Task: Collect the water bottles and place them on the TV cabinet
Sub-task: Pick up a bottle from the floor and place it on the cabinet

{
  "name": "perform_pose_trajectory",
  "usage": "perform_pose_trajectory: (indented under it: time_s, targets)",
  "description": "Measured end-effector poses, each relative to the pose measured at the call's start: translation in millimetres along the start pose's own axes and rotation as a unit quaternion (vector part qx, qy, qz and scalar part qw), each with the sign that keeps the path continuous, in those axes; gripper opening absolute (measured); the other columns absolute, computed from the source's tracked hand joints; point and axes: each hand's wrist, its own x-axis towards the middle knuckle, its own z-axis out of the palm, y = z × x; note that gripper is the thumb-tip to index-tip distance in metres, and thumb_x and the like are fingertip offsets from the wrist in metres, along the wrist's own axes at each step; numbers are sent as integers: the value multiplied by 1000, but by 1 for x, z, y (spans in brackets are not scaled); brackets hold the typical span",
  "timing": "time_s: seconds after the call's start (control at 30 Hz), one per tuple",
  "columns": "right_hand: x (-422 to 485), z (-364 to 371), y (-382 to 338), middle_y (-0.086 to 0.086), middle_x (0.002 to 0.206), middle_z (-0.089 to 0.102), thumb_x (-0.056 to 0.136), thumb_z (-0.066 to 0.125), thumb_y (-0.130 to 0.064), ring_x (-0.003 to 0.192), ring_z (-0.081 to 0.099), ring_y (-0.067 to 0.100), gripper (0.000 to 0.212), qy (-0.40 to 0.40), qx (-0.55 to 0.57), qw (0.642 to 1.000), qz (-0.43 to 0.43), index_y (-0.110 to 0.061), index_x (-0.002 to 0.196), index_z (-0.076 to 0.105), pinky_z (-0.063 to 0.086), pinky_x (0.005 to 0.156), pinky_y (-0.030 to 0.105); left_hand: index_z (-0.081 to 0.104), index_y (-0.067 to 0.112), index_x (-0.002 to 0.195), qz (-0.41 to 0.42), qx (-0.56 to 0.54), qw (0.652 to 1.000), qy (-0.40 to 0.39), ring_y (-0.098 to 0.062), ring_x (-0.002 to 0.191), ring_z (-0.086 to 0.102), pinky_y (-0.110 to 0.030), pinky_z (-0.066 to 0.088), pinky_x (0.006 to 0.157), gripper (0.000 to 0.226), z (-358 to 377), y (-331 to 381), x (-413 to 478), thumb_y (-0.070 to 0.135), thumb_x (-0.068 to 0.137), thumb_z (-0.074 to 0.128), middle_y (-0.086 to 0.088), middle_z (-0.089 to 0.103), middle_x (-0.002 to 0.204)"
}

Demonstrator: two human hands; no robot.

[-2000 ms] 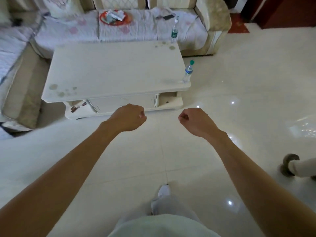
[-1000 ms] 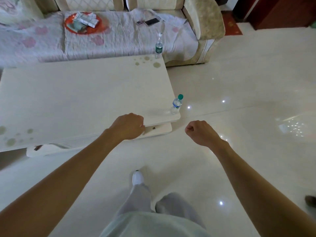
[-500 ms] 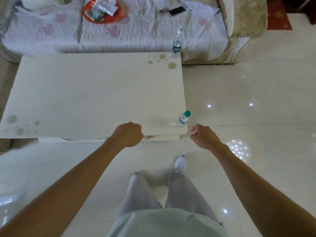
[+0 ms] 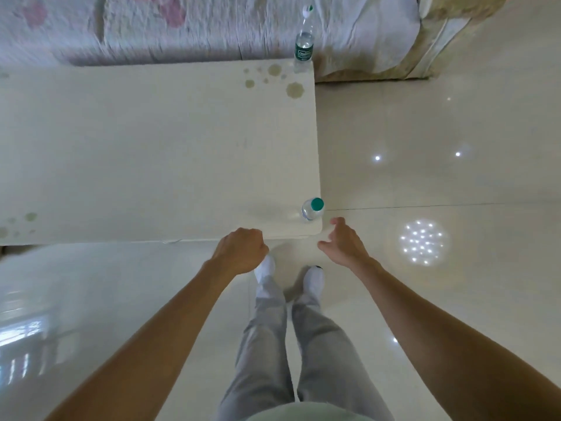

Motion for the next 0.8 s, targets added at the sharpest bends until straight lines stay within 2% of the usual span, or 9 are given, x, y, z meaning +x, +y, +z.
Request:
perform_pose_trajectory:
  time_s: [0.23,0.4,0.47,0.6,0.73,0.8]
  targets:
    - [54,28,9,15,135,47,74,78,-32,121,51,32,83,27,87,993,81,-9,139,31,43,98,38,66,10,111,3,-68,998,11,-33,101,64,-34,51,85,29,-6,-4,51,23,94,47,-12,70,111]
    - [93,60,2,14,138,38,72,83,-29,120,50,32,90,76,162,980,91,-10,141,29,43,99,40,66,14,101,5,-137,990,22,-29,95,64,-30,49,77,24,-3,-14,83,24,93,46,-7,70,104]
    - [107,75,3,14,137,38,71,84,-30,120,49,33,92,113,190,970,100,-10,142,29,43,99,41,67,14,98,1,-177,984,14,-28,93,67,-35,55,81,22,4,-22,94,23,92,48,-6,71,100]
    - [125,96,5,13,130,44,67,85,-31,117,49,32,89,195,228,949,93,-10,138,37,45,96,41,68,11,93,-17,-226,974,-4,-28,86,69,-43,58,81,22,18,-41,106,21,91,49,-8,72,91]
    - [135,98,4,6,127,54,68,84,-35,115,54,26,77,234,242,938,83,-13,131,45,48,94,38,68,10,90,-37,-249,968,-16,-26,82,70,-44,59,78,21,25,-56,107,20,90,50,-7,72,85]
    - [137,95,5,5,125,58,68,84,-35,113,56,24,73,240,243,936,91,-15,128,48,47,91,32,69,10,90,-45,-279,959,-23,-24,80,71,-42,60,77,18,24,-62,103,18,90,52,-4,72,83]
